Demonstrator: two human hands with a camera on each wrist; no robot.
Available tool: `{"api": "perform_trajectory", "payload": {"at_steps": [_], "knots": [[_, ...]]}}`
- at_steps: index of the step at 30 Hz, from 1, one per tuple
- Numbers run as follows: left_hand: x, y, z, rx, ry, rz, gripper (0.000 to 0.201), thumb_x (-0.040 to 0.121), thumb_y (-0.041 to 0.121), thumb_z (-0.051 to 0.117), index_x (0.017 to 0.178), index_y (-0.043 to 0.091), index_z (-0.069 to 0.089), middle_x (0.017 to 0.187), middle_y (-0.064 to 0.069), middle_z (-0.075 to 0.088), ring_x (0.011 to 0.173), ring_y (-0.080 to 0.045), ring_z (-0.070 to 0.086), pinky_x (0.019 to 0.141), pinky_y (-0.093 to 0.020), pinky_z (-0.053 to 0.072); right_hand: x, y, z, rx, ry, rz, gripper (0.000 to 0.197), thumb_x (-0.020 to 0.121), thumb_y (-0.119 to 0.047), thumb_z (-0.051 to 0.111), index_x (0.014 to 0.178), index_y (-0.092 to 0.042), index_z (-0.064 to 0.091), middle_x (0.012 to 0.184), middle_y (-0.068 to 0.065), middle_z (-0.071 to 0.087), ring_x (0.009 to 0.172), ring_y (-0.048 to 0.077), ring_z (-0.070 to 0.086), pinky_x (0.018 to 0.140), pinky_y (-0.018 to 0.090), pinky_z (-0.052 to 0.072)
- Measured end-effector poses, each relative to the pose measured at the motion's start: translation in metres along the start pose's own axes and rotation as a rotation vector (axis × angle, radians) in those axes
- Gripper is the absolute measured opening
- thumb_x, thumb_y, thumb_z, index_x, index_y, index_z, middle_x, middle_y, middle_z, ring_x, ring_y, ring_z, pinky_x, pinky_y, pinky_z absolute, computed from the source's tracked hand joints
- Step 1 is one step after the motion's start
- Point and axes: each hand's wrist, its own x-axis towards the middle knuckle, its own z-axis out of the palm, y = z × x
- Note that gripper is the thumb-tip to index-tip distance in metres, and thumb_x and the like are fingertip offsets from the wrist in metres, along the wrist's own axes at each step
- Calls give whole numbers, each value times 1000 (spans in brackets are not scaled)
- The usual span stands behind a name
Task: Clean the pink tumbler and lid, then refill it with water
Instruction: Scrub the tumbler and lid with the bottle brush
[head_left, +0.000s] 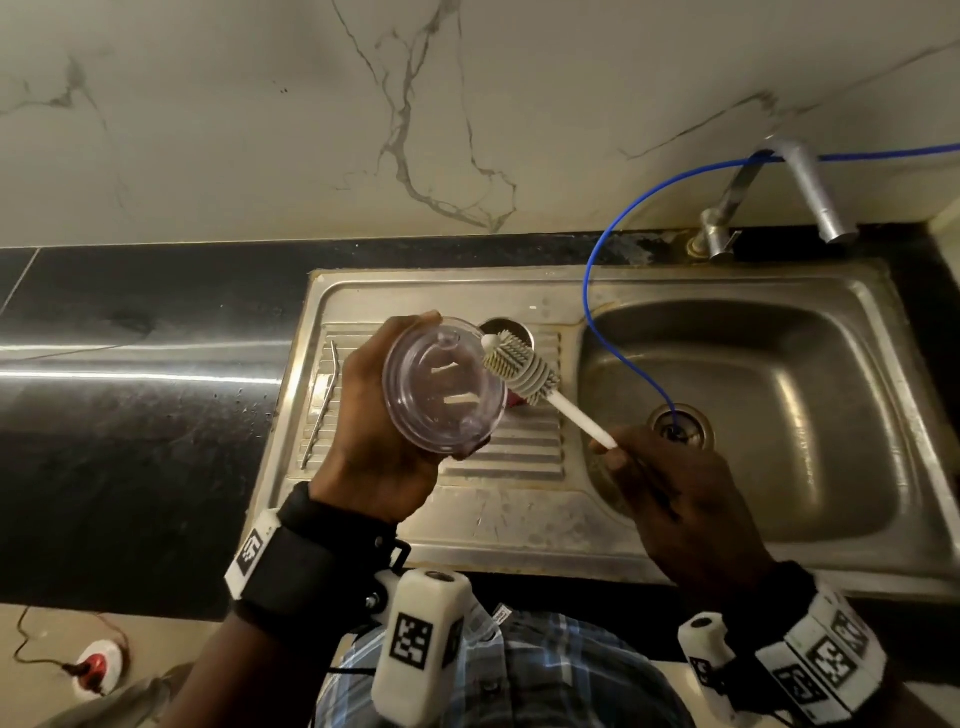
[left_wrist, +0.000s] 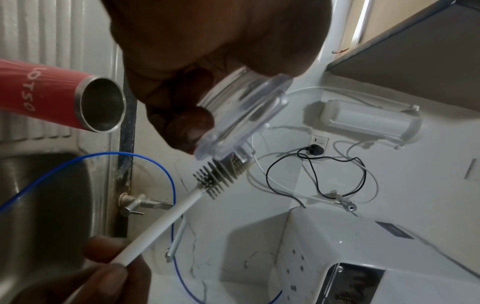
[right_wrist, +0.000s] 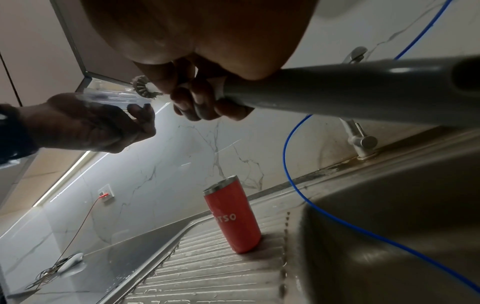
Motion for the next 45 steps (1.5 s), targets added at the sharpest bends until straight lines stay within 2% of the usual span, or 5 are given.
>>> {"api": "perform_trajectory", "payload": {"at_steps": [9,15,20,37,45], "knots": [[1,-11,7,22,-87,88,84,49,41,96,116,3,63,112,-19,72,92,-36,75,54,-37,63,7,-18,6,89,7,94,32,107,-39,44,104,-19,69,63,-7,49,52,13,47,50,37,40],[-2,-2,5,-143,-57,13,46,89,49,54,91,10,78,93,-12,76,75,-24,75,59,-31,62,-7,-15,8,109,-16,105,29,107,-43,45,107,-25,68,68,-8,54,54,11,50,50,35,41],[-7,-14,15,3,-21,72,23,92,36,65,94,17,78,103,-12,78,90,-33,76,68,-46,62,3,-25,17,138,19,222,29,106,-47,42,103,-30,66,61,4,50,49,18,45,48,42,38],[-7,-15,15,-246,-13,-37,52,98,44,47,86,6,81,84,-12,73,61,-21,70,46,-25,56,-14,-17,3,107,-31,60,27,105,-36,51,112,-22,72,62,-11,46,51,4,43,50,22,33],[-4,-18,17,-328,1,-179,49,100,34,45,96,1,80,95,-19,70,74,-27,66,48,-23,54,-16,-9,-1,130,-37,75,21,106,-33,52,112,-26,71,71,0,60,61,24,59,55,44,47]]}}
